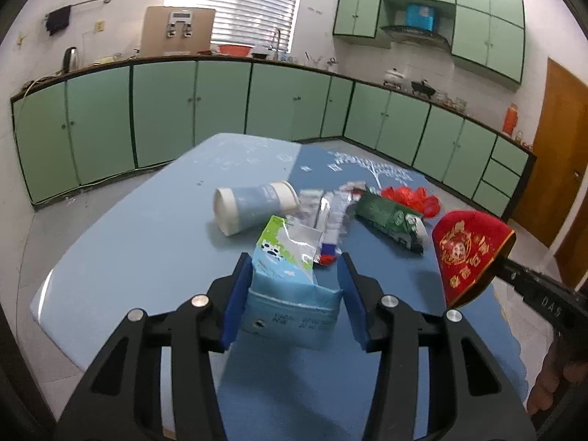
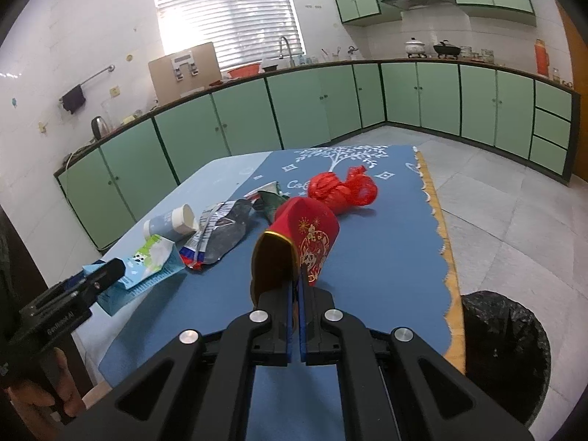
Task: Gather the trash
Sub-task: 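Grasp the blue milk carton with the left tool while the right tool grasps the red pouch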
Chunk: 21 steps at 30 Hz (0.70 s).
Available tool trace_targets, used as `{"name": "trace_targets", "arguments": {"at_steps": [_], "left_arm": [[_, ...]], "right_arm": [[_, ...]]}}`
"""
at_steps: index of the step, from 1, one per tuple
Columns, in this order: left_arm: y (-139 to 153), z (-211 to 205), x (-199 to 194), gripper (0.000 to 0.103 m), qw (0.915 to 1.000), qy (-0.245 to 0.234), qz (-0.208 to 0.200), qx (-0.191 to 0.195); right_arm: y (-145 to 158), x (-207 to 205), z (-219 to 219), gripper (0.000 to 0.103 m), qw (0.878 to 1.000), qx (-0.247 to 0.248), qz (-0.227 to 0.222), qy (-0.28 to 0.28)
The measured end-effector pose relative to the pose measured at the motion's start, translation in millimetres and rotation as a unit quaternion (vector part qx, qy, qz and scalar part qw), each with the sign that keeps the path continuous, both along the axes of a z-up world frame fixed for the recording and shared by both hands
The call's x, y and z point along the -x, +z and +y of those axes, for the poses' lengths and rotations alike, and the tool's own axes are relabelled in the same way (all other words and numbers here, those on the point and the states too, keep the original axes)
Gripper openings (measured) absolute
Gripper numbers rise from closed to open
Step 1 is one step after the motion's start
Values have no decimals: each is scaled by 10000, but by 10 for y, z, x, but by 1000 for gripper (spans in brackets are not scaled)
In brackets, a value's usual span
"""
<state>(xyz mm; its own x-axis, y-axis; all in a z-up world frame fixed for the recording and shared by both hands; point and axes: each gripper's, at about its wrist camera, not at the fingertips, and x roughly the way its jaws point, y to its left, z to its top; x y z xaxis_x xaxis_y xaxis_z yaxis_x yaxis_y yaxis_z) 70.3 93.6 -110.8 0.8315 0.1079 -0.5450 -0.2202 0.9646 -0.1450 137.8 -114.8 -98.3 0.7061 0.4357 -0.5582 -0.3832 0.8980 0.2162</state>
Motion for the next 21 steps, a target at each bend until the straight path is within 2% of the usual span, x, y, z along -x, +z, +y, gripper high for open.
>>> {"name": "trace_targets", "arguments": {"at_steps": [8,11,13,16,17,18,19,21], "left_arm": [[-319,-87,-163,48,9968,-239,758,-126],[-366,-113,-192,56,9961,-285,817,-168],[-397,-157,-215,66,9955,-320,863,-238],[-444,-181,-251,68,9948,-332,914,-312],[-467,-181,-263,68,9946,-321,936,-304],[-482,-165,-272,63,9946,-309,953,-273],[-497,-147,-287,46,9946,-289,969,-231],[-513,-112,-299,45,9949,-248,965,-145]], "right_arm": [[-60,-11,-39,3,9999,-80,101,-39],[-59,-12,-32,3,9999,-77,115,-34],[-63,-15,-32,3,9999,-77,128,-41],[-78,-24,-33,3,9998,-73,150,-53],[-81,-24,-31,3,9998,-68,155,-56],[-85,-25,-28,3,9998,-66,158,-55],[-86,-26,-26,3,9998,-60,161,-55],[-86,-29,-24,3,9998,-55,167,-57]]}}
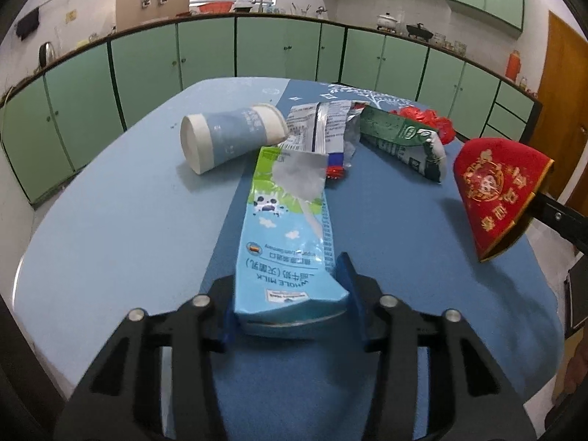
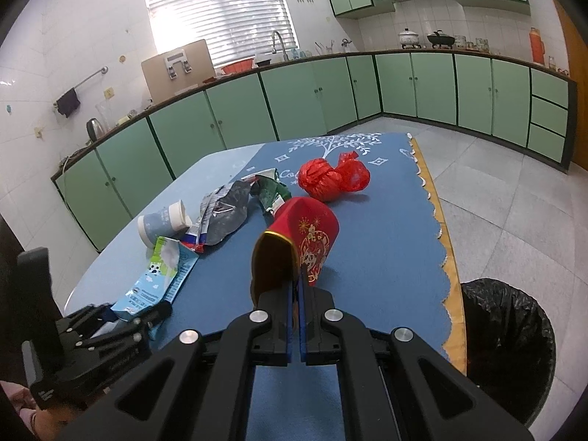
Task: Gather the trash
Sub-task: 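Grasp the blue milk carton with the left tool while the right tool grasps the red pouch, then carry the milk carton and red pouch over the black bin and release them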
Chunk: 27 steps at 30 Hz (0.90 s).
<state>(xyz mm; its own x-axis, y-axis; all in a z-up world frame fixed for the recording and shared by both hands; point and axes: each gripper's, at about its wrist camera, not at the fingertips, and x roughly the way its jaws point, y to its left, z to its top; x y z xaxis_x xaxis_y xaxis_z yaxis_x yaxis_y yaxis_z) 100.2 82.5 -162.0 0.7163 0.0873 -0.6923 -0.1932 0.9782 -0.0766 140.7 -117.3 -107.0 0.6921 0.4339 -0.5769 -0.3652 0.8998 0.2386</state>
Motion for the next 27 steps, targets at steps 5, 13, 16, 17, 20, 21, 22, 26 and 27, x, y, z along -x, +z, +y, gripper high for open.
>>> {"name": "trace_targets", "arguments": {"at_steps": [5,13,16,17,20,21,22,26,27], "left_arm": [[21,-4,42,44,9999,6,-110,83],[385,-45,253,44,9974,-38,-719,83],[533,-123,304,44,9958,-155,-897,96],[574,-149,310,44,9952,-202,-951,97],[712,-306,274,44,9927,-446,-1099,232],[741,-375,249,44,9917,-551,-1131,274],[764,-440,216,44,9908,-645,-1148,302],[826,-831,28,44,9839,-1220,-1166,582],[836,-989,-42,44,9809,-1418,-1170,638]], "right_arm": [[9,-2,-4,3,10000,-8,-6,-11],[142,75,-28,3,9998,41,-209,26],[217,129,-119,3,9995,35,-299,-24],[244,146,-144,3,9995,42,-324,-45],[312,209,-299,3,9990,30,-399,-180],[329,214,-350,3,9989,16,-408,-232],[344,229,-415,3,9987,-2,-419,-304],[391,274,-799,3,9961,1,-457,-751],[392,280,-903,3,9951,28,-463,-877]]}}
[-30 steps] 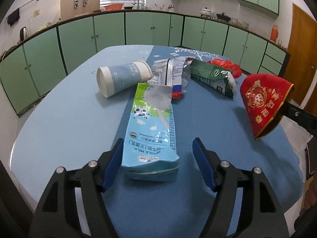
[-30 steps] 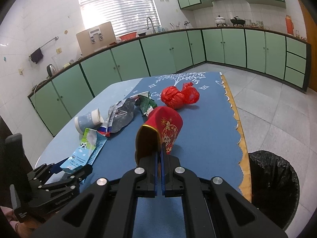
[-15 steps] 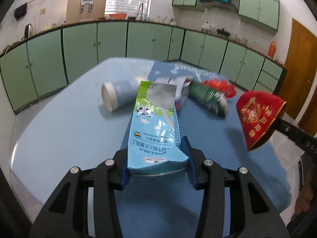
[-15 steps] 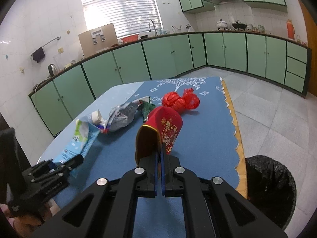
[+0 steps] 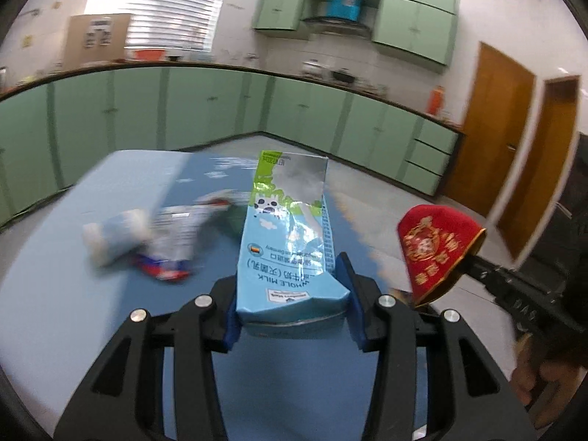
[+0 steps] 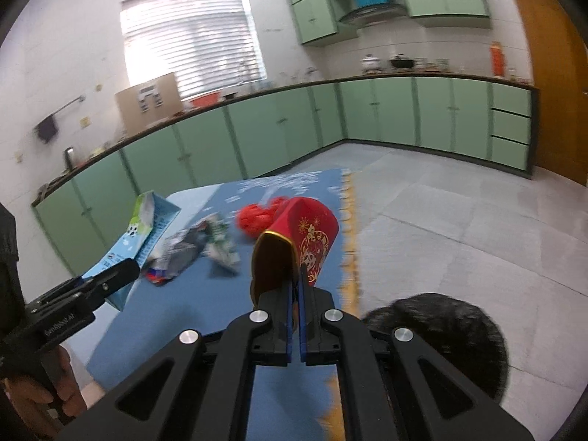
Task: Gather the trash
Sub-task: 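Carry the milk carton and red pouch over the black bin and release them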
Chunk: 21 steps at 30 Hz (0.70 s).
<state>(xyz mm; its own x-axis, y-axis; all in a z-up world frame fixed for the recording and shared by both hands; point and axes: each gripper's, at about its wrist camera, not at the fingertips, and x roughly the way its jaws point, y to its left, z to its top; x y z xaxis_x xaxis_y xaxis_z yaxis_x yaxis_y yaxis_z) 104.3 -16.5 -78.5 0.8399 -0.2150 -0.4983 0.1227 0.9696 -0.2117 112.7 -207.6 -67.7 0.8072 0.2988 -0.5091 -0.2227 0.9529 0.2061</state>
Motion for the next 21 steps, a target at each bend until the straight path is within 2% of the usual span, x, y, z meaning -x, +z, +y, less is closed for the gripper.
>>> {"name": "trace_targets", "arguments": {"at_steps": [5,10,17,20,21], "left_arm": [[-28,-780,-285,44,9961,-877,-34,67],[-171,-1391,-488,44,9896,-1437,54,73],[-359,-1975,-698,44,9797,-1989,221,-126],[-406,-2067,-738,50,9770,-2105,287,-163],[-417,-2097,-742,54,9767,-2118,283,-179]], "right_arm": [[-86,57,-602,3,9972,61,114,-735],[-326,73,-1111,3,9900,76,385,-1352],[-627,65,-1631,3,9792,-69,680,-1911],[-684,12,-1704,7,9764,-15,739,-2031],[-695,16,-1714,12,9758,-26,750,-2056]]}}
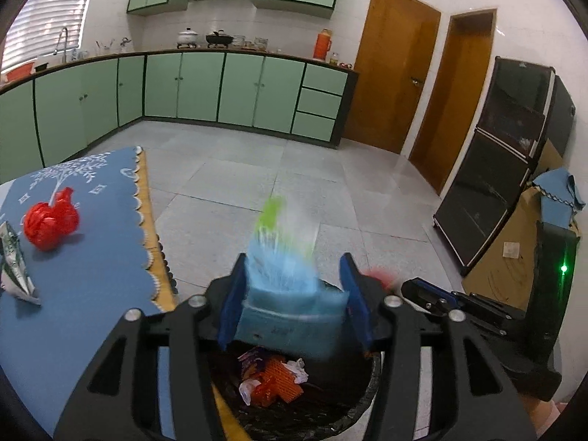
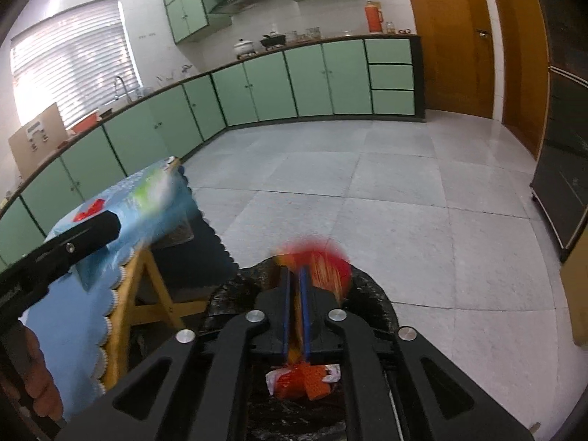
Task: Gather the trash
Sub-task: 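Carry the milk carton and red pouch over the black bin and release them, then grasp the silver snack wrapper with the left tool while the right tool grasps the green wrapper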
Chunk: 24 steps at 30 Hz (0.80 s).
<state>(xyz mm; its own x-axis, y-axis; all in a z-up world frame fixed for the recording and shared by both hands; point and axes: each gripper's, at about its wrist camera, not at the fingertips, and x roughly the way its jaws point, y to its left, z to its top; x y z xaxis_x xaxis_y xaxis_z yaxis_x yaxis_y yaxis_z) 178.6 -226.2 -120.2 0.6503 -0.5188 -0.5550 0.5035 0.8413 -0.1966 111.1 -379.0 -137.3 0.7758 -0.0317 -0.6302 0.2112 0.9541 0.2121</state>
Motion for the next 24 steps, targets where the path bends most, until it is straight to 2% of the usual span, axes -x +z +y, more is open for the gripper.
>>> {"name": "trace_targets", "arguments": {"at_steps": [1,6,11,15,19,22,24], "left_arm": [[-2,-7,1,54,10000,-9,-6,-1],[47,78,16,56,10000,36,-88,32],[163,334,57,61,9992,325,-207,119],[235,725,131,64,9965,755,-352,-26],[261,1215,204,66,9897,1339,-448,-249],[256,1640,272,66,9805,1843,-493,-477],[246,1912,315,67,9733,2162,-486,-605]], "right_arm": [[-11,-1,-18,20,10000,-14,14,-47],[2,61,-69,34,9999,-6,-36,-164],[108,130,30,48,9997,45,-212,-149],[254,103,205,63,9992,78,-391,-28],[413,10,568,76,9977,161,-590,304],[491,-86,914,82,9954,196,-704,613],[506,-160,1112,83,9936,172,-735,836]]}}
